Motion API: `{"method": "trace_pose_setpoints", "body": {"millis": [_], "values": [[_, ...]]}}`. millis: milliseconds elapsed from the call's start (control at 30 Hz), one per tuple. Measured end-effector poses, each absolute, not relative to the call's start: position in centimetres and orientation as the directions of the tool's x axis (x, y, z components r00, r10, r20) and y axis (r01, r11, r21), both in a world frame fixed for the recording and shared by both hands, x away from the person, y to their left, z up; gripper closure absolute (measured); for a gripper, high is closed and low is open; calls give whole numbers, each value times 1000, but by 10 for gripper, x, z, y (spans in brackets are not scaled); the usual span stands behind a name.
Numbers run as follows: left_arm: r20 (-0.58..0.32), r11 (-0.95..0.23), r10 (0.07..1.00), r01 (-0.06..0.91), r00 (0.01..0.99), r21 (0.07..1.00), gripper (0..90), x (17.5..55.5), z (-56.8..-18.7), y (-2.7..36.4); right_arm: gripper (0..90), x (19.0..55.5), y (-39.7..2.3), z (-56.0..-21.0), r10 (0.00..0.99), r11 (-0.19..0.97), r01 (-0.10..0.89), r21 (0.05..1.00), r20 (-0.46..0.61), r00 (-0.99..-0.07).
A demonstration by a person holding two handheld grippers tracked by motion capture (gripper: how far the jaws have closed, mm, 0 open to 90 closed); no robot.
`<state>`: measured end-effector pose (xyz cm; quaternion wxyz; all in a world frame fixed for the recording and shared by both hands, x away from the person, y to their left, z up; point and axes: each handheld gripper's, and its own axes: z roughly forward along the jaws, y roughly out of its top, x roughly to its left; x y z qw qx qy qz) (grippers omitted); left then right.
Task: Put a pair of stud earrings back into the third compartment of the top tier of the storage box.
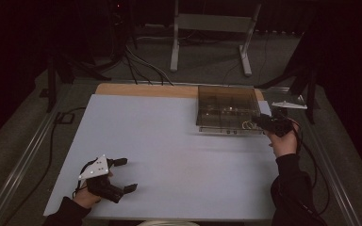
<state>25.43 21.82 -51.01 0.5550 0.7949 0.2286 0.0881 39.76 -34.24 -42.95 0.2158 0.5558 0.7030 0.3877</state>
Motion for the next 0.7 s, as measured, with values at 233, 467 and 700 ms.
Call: {"method": "trace_pose_setpoints", "body": {"millis": [233, 467, 700], "values": [[-118, -274, 464, 269, 878, 923, 5, 254, -510, 218, 404, 390, -322, -417, 921, 117, 573, 811, 127, -369], [-117, -272, 464, 267, 878, 924, 5, 254, -510, 219, 226, 380, -300, -404, 862, 132, 545, 828, 176, -476], [-117, -276, 462, 268, 879, 923, 5, 254, -510, 219, 53, 367, -273, -396, 772, 216, 507, 835, 173, -612]]}}
